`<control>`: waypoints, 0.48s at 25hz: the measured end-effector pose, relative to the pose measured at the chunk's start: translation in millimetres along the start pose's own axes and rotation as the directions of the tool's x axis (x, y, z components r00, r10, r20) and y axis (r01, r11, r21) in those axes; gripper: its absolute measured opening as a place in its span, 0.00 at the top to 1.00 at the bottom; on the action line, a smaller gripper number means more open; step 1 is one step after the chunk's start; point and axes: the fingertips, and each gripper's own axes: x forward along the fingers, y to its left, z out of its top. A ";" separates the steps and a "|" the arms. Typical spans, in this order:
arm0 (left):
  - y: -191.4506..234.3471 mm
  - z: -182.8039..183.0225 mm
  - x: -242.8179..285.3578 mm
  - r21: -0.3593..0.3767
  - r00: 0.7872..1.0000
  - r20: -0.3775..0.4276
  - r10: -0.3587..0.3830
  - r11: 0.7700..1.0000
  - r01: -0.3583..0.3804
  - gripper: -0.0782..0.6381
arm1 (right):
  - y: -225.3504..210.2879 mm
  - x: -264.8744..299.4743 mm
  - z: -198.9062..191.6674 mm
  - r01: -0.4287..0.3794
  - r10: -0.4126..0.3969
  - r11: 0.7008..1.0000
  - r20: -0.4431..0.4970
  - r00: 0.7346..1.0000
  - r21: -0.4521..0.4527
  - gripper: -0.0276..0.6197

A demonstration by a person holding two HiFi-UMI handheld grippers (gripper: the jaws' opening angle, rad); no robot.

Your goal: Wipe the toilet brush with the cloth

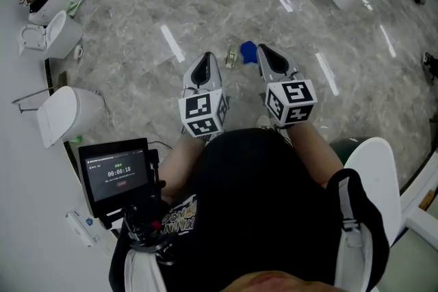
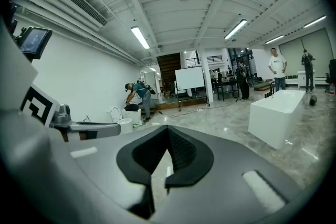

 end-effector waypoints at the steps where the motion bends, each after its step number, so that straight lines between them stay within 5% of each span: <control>1: -0.3 0.1 0.1 0.003 1.000 -0.001 -0.002 1.000 0.002 0.89 | 1.1 -0.1 0.4 -0.002 0.002 1.000 0.002 1.000 -0.002 0.95; 12: -10.1 0.3 -1.8 0.039 0.999 -0.007 -0.036 0.999 0.036 0.89 | 5.3 -4.6 -0.9 -0.001 0.001 1.000 0.012 1.000 0.008 0.96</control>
